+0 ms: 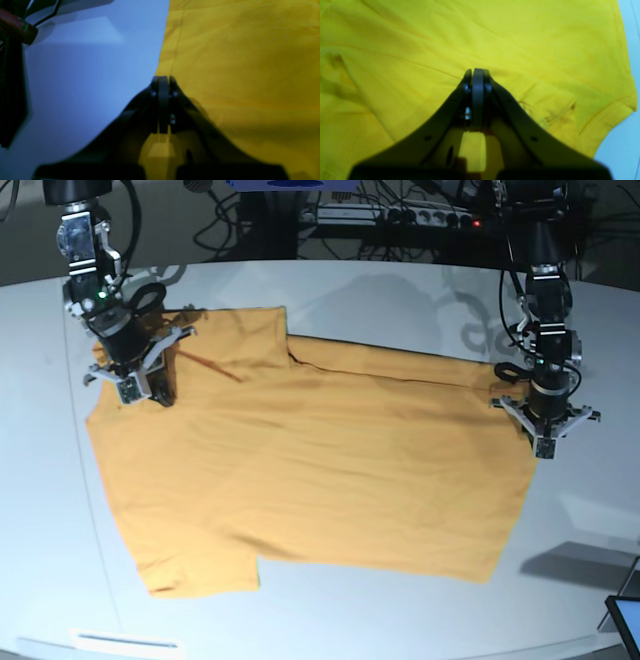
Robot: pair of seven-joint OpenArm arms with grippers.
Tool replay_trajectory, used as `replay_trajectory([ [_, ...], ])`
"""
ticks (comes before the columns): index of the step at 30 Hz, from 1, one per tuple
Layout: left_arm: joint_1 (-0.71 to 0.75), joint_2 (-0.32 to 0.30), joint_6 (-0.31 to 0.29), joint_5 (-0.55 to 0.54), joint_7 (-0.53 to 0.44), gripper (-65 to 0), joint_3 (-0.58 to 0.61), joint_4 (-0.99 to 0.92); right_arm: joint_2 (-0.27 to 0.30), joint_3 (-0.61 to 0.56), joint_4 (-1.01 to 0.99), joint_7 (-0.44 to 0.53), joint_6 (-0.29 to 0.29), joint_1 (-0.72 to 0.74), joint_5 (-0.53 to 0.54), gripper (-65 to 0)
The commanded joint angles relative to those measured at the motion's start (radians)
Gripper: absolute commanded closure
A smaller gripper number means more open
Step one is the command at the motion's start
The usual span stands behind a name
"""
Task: Fold the T-shirt properly
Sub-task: 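Drag the pinched collar edge with both grippers toward the robot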
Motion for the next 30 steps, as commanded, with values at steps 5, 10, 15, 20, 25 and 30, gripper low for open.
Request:
replay_trajectory([
  [5, -0.024, -0.044, 0.012, 0.004, -0.145, 0.0, 0.001, -0.086, 0.014, 0.003, -0.017, -0.172, -0.02, -0.012, -0.05, 0.0],
  [10, -0.024, -0.063, 0.012, 0.125, -0.266, 0.0, 0.018, -0.243, 0.016, 0.003, -0.014, -0.207, -0.02, 0.008, -0.05, 0.0],
  [15, -0.013, -0.06, 0.012, 0.15, -0.295, 0.0, 0.019, -0.274, 0.016, 0.003, -0.014, -0.207, -0.02, 0.008, -0.05, 0.0],
  [20, 0.053, -0.06, 0.012, 0.114, -0.298, 0.0, 0.027, -0.274, 0.017, 0.003, -0.016, -0.207, -0.02, -0.003, -0.05, 0.0],
  [25, 0.123, -0.058, 0.012, 0.113, -0.303, 0.0, 0.019, -0.274, 0.017, 0.01, -0.013, -0.207, -0.02, -0.029, -0.05, 0.0],
  [30, 0.198, -0.061, 0.012, 0.111, -0.304, 0.0, 0.018, -0.203, 0.019, 0.013, 0.003, -0.204, -0.022, -0.066, -0.05, 0.0],
])
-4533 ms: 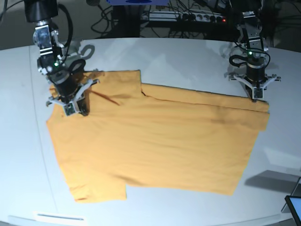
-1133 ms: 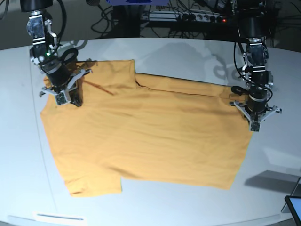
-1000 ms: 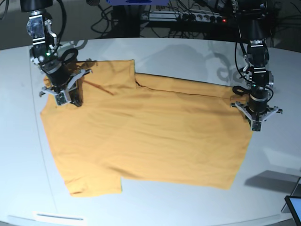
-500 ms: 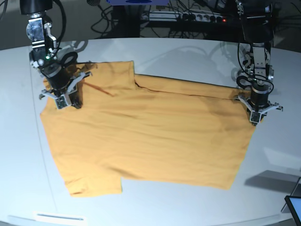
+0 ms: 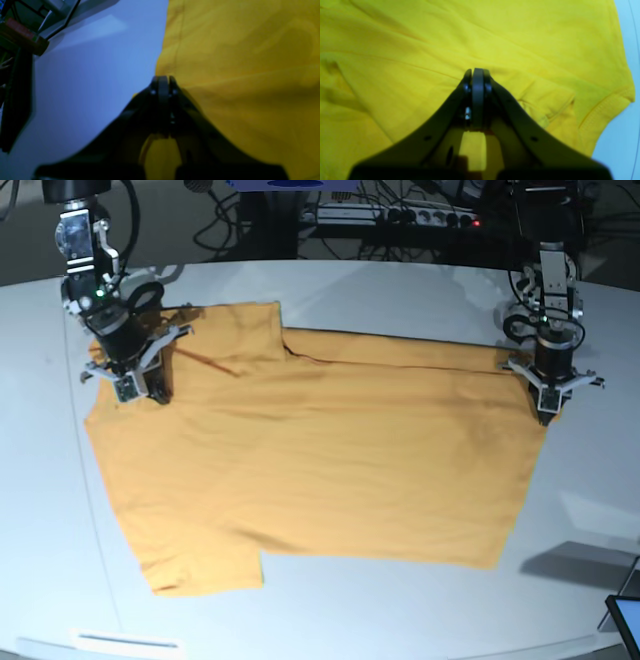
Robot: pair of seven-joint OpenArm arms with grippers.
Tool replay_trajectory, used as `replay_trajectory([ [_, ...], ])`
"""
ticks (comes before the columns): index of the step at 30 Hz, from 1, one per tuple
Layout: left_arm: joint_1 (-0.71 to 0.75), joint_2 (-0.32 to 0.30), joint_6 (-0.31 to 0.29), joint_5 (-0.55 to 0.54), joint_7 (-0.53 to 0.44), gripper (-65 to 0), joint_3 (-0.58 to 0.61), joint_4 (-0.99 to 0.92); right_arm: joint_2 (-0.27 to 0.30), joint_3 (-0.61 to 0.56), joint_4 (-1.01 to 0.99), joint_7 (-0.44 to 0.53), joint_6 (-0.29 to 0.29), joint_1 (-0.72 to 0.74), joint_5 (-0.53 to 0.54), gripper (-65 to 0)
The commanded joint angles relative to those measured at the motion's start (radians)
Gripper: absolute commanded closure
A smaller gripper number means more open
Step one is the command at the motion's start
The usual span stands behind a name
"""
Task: Fold the T-shirt properly
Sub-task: 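Drag the pinched collar edge with both grippers toward the robot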
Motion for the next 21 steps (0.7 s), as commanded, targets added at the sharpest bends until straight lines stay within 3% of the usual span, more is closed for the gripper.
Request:
replay_trajectory([
  [1, 0.053, -0.002, -0.031, 0.075, 0.117, 0.0, 0.005, 0.0, 0.016, 0.003, -0.011, -0.181, -0.008, -0.044, -0.056, 0.0],
  [10, 0.155, 0.001, -0.028, 0.073, 0.124, 0.0, 0.004, 0.079, 0.01, 0.046, 0.067, -0.184, -0.01, -0.119, -0.056, 0.0],
  [16, 0.224, 0.036, -0.026, 0.079, 0.117, 0.0, -0.102, 0.085, 0.01, 0.06, 0.069, -0.181, -0.01, -0.154, -0.056, 0.0],
  [21, 0.242, 0.036, -0.026, 0.076, 0.115, 0.0, -0.119, 0.086, -0.011, 0.058, 0.069, -0.181, -0.01, -0.171, -0.056, 0.0],
])
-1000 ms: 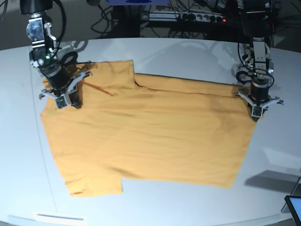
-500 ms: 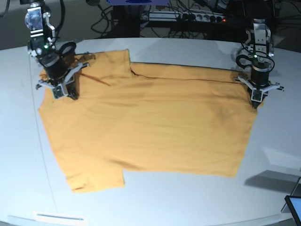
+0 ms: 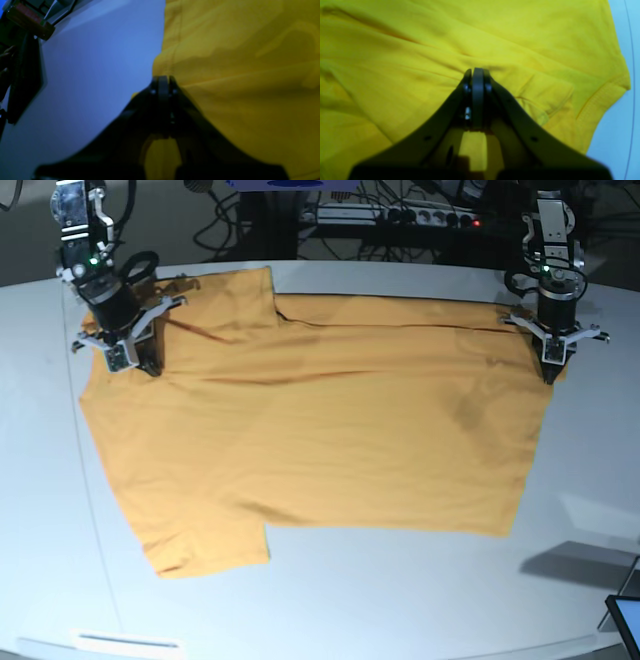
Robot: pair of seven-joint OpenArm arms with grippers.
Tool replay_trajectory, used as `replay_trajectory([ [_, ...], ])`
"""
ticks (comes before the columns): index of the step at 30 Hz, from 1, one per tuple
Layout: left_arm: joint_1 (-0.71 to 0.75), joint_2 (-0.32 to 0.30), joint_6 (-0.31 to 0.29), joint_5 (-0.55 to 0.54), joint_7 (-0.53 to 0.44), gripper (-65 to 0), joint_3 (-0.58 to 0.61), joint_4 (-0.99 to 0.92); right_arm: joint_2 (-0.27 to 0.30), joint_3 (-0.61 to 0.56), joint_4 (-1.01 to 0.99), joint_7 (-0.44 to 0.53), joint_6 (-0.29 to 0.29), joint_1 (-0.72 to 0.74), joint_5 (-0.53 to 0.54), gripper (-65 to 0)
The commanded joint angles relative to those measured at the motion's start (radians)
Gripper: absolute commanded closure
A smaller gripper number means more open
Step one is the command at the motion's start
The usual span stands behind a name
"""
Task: Fold the T-shirt properly
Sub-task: 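Drag the pinched collar edge with both grippers toward the robot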
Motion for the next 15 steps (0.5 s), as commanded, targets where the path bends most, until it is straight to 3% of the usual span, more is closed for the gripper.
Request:
replay_trajectory([
  [1, 0.039, -0.004, -0.021, 0.082, 0.182, 0.0, -0.006, -0.03, -0.004, 0.001, -0.02, -0.183, -0.011, -0.039, -0.057, 0.0],
  [15, 0.062, -0.004, -0.021, 0.081, 0.189, 0.0, -0.006, 0.036, -0.021, 0.001, 0.054, -0.186, -0.011, -0.096, -0.057, 0.0],
])
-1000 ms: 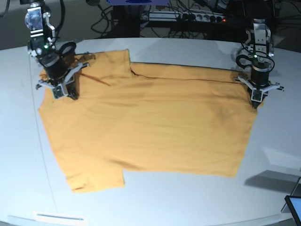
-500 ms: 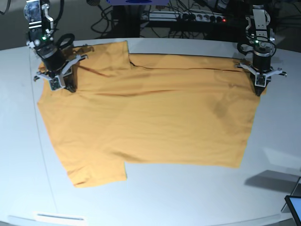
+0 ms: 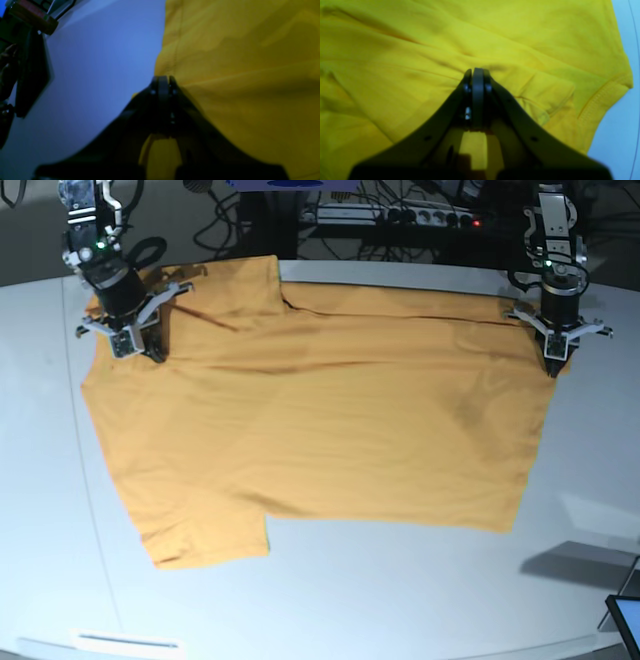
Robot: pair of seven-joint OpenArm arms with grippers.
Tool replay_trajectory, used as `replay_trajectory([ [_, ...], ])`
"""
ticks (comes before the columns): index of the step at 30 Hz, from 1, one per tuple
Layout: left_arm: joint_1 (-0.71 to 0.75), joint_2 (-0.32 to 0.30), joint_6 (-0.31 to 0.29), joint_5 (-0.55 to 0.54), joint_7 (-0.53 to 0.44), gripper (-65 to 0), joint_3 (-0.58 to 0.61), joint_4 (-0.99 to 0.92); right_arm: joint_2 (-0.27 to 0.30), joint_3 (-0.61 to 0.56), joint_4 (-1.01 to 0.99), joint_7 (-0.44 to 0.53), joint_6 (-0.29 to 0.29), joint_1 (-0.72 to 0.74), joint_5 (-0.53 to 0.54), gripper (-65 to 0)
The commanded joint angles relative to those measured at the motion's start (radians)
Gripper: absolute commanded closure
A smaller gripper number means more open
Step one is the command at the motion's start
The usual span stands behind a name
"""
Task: Fold the T-shirt properly
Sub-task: 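Drag the pinched collar edge with both grippers toward the robot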
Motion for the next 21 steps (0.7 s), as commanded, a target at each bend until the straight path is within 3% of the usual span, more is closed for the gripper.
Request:
replay_trajectory([
  [1, 0.029, -0.001, -0.022, 0.064, 0.134, 0.0, 0.001, -0.013, 0.007, -0.002, -0.015, -0.152, 0.006, -0.031, -0.047, 0.0],
  [21, -0.031, 0.0, -0.022, 0.062, 0.151, -0.2, -0.11, 0.045, 0.007, -0.007, 0.08, -0.165, 0.006, 0.006, -0.047, -0.1],
])
